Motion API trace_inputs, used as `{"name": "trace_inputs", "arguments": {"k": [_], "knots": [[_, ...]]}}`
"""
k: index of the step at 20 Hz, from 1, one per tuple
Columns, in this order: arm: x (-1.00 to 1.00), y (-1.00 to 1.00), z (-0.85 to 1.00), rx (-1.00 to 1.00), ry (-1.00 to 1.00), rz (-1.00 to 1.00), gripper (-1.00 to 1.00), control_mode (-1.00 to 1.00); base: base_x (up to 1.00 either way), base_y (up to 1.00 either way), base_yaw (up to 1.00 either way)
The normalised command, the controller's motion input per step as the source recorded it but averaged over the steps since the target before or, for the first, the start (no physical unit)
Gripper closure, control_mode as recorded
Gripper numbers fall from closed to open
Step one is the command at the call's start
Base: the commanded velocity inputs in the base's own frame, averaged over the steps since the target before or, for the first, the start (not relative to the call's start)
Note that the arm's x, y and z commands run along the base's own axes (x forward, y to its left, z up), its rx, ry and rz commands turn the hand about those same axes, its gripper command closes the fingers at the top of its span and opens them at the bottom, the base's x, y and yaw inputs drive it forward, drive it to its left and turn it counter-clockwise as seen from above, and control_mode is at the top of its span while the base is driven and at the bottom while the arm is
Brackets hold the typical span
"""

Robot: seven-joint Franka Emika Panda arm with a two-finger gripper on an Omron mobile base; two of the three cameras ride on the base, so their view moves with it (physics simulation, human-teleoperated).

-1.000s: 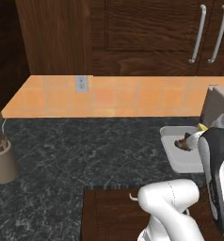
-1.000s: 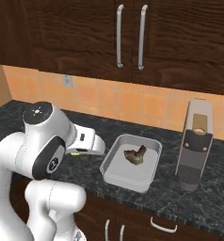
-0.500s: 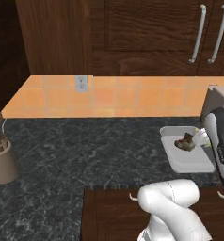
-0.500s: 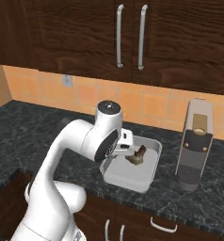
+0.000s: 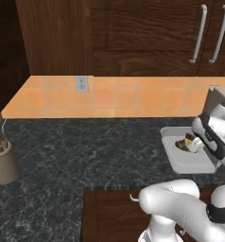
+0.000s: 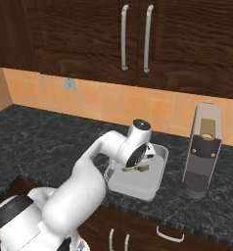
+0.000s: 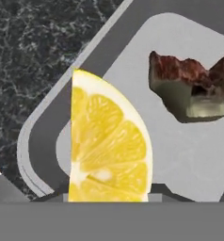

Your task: Place one lemon wedge and one steak in each tupperware on the nearby counter, to pack two identical lunches.

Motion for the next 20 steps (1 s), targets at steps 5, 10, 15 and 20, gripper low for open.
{"name": "trace_inputs", "arguments": {"k": [5,10,15,20], "knots": [[0.81,-0.17,-0.75,0.0,0.14,0.25,1.0,-1.0,0.0,0.0,0.0],[0.67,-0.28,-0.54,0.0,0.07,0.23,1.0,-1.0,0.0,0.0,0.0],[0.26,-0.2,-0.25,0.0,0.02,0.17,-1.0,-1.0,0.0,0.0,0.0],[-0.76,0.33,0.63,-0.05,-0.16,0.02,-1.0,-1.0,0.0,0.0,0.0]]}}
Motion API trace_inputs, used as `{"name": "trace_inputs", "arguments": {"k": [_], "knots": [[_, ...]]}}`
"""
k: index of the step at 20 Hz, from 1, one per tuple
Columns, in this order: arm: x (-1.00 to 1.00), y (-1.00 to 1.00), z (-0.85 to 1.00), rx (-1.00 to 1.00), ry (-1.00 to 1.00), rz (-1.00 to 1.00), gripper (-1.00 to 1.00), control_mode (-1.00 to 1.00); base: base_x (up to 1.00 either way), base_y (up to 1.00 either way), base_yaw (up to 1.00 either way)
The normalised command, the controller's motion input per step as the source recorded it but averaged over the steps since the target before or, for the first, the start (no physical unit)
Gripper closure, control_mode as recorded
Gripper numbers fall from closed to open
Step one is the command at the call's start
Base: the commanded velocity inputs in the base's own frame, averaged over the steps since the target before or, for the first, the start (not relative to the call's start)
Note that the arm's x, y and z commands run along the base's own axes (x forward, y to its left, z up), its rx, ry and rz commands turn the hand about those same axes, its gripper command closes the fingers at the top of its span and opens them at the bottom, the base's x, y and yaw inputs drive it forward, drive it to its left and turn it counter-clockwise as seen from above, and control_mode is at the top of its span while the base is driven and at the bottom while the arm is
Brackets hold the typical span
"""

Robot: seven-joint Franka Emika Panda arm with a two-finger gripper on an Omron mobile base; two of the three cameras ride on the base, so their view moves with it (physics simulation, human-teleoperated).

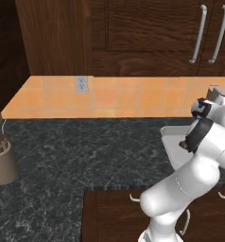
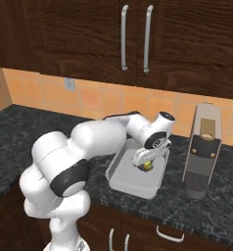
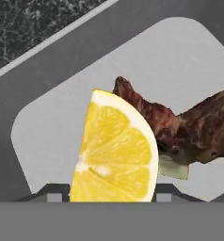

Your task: Place one lemon wedge and one steak in each tupperware on the nearby counter, to pack two identical lunches.

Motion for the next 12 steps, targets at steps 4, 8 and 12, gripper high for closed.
{"name": "trace_inputs", "arguments": {"k": [4,8,12], "knots": [[-0.71,0.62,0.2,-0.14,-0.06,0.0,-1.0,-1.0,0.0,0.0,0.0],[-0.59,0.72,-0.03,-0.19,-0.03,0.0,-1.0,-1.0,0.0,0.0,0.0],[-1.0,0.4,0.47,-0.1,-0.28,0.0,-1.0,-1.0,0.0,0.0,0.0]]}}
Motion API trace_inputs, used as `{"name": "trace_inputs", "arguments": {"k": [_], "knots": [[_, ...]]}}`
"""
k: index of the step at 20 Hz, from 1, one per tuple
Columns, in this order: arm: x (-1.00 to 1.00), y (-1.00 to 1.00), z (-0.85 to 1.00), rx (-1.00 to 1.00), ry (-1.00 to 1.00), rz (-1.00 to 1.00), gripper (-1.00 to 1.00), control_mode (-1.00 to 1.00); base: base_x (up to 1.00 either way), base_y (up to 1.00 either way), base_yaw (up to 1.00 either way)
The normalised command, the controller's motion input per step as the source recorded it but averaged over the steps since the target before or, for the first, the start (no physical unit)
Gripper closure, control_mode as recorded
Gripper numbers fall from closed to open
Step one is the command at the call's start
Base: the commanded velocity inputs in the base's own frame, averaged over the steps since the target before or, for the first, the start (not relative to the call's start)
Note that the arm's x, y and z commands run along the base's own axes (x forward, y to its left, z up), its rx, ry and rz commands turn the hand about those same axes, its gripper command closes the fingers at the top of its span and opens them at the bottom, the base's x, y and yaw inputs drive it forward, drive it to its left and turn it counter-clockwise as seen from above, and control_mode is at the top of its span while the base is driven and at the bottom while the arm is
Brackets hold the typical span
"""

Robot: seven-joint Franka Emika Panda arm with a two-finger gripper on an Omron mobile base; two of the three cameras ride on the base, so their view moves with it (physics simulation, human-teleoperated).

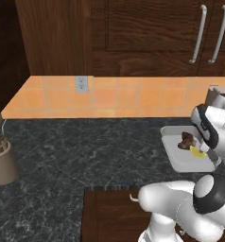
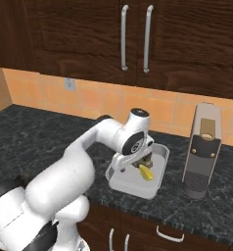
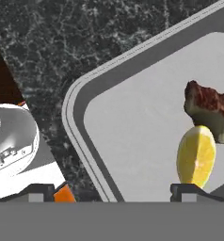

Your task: Place one lemon wedge and one steak in each tupperware on the nearby counter, to pack two identical lunches.

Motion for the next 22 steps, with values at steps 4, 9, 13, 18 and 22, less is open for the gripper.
{"name": "trace_inputs", "arguments": {"k": [4,9,13,18,22], "knots": [[-1.0,0.01,0.51,-0.01,-0.34,-0.03,-1.0,-1.0,0.0,0.0,0.0],[-0.64,-0.02,0.5,0.05,-0.38,-0.08,-1.0,-1.0,0.0,0.0,0.0],[-0.4,0.0,0.57,0.07,-0.34,-0.04,-1.0,-1.0,0.0,0.0,0.0],[-0.34,-0.14,0.27,0.16,-0.22,-0.01,-1.0,-1.0,0.0,0.0,0.0],[-0.29,-0.37,0.04,0.23,-0.15,0.0,-1.0,-1.0,0.0,0.0,0.0]]}}
